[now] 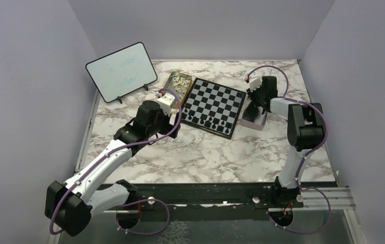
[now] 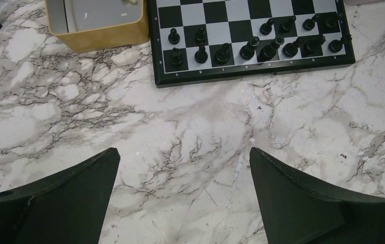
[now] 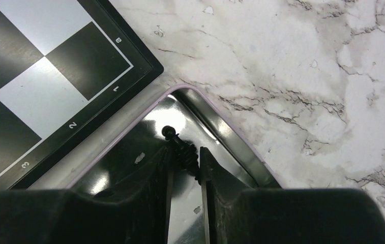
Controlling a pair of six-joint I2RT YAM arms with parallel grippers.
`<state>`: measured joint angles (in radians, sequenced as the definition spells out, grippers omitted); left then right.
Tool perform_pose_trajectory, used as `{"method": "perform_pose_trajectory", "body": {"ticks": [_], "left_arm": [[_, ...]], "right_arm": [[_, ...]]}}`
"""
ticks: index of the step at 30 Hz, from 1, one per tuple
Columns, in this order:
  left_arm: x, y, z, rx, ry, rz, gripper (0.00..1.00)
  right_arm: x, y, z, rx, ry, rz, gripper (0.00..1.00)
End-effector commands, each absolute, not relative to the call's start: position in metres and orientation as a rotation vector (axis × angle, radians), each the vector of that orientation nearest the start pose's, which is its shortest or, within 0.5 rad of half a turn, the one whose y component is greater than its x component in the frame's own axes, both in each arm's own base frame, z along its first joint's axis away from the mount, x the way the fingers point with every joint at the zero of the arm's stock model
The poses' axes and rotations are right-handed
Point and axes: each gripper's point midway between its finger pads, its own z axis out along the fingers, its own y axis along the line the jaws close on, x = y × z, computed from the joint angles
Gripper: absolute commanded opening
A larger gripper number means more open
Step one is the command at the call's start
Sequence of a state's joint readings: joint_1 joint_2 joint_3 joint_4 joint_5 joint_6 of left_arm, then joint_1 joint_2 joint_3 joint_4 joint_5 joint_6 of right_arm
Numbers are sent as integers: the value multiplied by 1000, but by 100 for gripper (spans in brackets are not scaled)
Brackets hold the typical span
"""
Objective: Set up the chess pieces on the board
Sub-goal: Pick up the chess piece from the storage box.
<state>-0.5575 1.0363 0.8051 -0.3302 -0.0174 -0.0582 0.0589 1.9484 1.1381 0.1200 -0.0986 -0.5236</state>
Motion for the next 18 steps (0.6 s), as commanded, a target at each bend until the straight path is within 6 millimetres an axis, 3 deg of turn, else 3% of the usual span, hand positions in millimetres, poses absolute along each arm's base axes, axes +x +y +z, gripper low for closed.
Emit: {"method": "perform_pose_trajectory", "body": {"ticks": [1, 13, 18], "left_arm": [[282, -171, 186, 514, 2045, -325, 99], [281, -171, 189, 511, 2035, -330, 99], [281, -171, 190, 512, 2033, -330, 99]], "right_arm": [[489, 39, 39, -726, 2174, -37, 29], [478, 38, 38, -742, 2218, -31, 26], [475, 28, 32, -711, 2243, -90, 34]]}}
